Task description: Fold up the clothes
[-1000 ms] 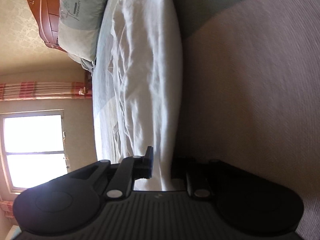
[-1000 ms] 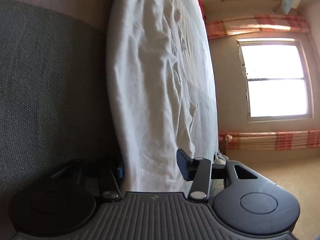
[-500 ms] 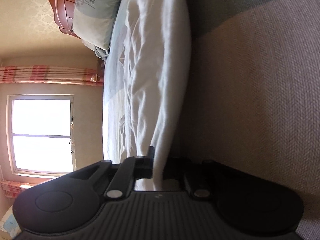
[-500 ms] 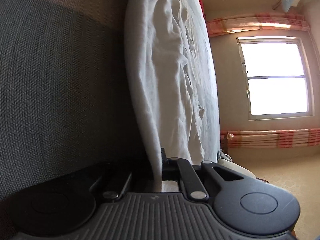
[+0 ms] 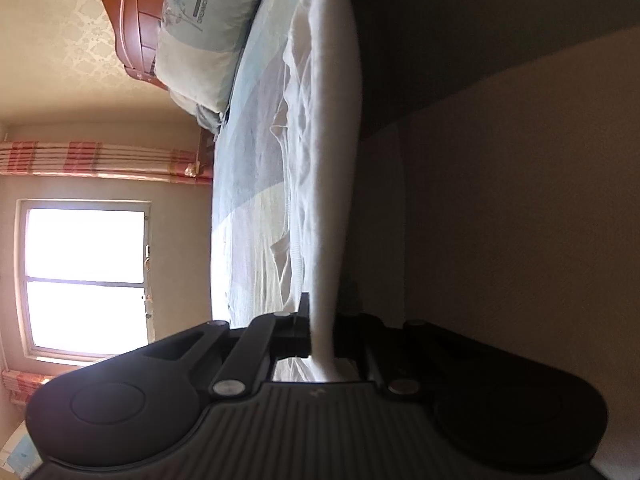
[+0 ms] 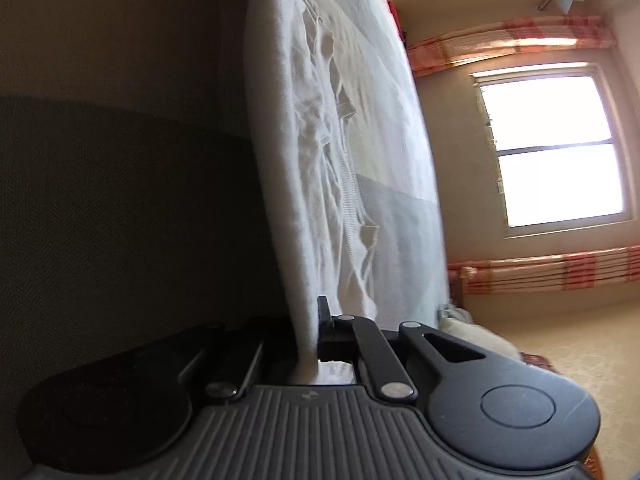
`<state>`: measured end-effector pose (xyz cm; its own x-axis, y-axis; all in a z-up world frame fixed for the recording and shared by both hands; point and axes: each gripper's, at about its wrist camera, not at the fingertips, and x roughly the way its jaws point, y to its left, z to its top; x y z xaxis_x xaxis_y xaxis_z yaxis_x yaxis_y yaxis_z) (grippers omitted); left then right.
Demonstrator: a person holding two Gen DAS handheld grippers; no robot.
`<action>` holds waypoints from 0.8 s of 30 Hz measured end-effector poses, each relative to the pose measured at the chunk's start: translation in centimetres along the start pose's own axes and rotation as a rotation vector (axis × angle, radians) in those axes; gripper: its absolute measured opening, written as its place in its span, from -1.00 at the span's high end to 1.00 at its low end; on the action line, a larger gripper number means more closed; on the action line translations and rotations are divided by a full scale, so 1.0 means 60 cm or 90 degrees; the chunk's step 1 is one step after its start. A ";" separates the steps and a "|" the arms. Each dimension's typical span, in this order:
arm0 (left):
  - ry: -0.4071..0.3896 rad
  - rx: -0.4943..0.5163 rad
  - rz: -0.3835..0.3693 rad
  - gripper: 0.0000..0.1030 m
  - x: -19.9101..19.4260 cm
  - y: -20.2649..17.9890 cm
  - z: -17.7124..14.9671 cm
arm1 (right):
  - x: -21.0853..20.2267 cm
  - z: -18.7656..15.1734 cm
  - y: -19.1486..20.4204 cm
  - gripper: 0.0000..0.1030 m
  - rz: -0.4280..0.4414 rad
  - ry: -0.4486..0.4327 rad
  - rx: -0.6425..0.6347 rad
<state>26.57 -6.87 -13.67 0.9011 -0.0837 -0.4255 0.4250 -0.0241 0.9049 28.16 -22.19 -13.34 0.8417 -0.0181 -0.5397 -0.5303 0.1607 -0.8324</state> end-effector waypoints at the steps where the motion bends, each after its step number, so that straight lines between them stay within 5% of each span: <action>1: -0.004 0.002 -0.007 0.98 -0.014 -0.003 -0.001 | -0.020 -0.003 0.006 0.90 0.010 -0.002 -0.001; 12: -0.027 0.039 -0.064 0.97 -0.165 -0.071 -0.006 | -0.167 -0.025 0.073 0.89 0.079 -0.005 -0.018; 24: -0.030 -0.009 -0.112 0.97 -0.264 -0.117 -0.009 | -0.271 -0.048 0.127 0.89 0.141 -0.002 0.021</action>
<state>9.38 -4.84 -13.31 0.8082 -0.1256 -0.5753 0.5768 -0.0282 0.8164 10.14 -23.48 -11.27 0.7056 0.0238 -0.7082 -0.6983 0.1927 -0.6893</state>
